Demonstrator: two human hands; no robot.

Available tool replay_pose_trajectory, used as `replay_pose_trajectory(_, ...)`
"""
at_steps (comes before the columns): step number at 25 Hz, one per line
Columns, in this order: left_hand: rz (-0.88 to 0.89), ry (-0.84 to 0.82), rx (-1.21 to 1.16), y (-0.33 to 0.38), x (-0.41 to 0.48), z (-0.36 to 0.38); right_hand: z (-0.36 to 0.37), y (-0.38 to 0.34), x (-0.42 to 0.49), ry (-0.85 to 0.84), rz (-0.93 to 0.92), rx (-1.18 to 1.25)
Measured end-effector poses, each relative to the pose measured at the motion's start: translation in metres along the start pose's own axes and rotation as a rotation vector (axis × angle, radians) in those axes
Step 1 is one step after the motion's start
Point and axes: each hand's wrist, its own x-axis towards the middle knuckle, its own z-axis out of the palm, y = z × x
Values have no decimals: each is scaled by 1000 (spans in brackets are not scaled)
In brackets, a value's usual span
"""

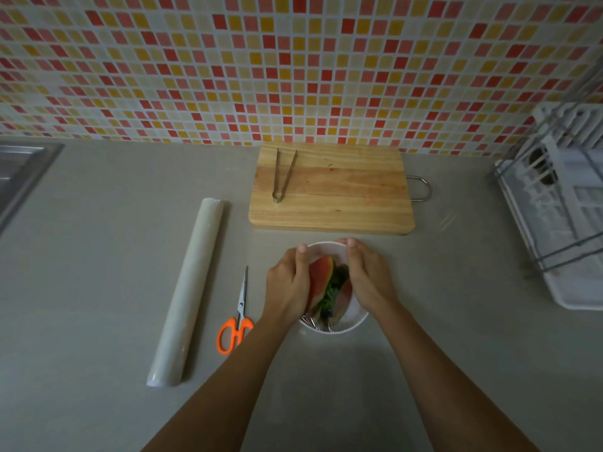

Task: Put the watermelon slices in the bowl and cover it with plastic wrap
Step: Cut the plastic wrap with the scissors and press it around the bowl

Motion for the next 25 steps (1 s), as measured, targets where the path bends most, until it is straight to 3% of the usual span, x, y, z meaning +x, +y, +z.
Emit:
replay_pose_trajectory(8,-225,15,-53,10,4,-6,-2,0,-3,133,250,-90)
replay_pose_trajectory(10,-106,-18,-75,9,12,-16,-8,8,-1,69,171,94)
replay_pose_trajectory(12,-1,-181,-130,8,20,-23,-11,7,0,-82,99,309)
replay_pose_trajectory(14,-7,-349,-197,3,24,-22,-7,10,2,-189,120,501)
replay_pose_trajectory(17,-104,-393,-363,0,26,-16,-2,13,7,-260,228,663)
replay_pose_trajectory(20,-120,-413,-424,-1,31,-12,-3,13,13,-338,247,606)
replay_pose_trajectory(25,-116,-471,-320,3,34,-15,-7,6,12,-234,265,233)
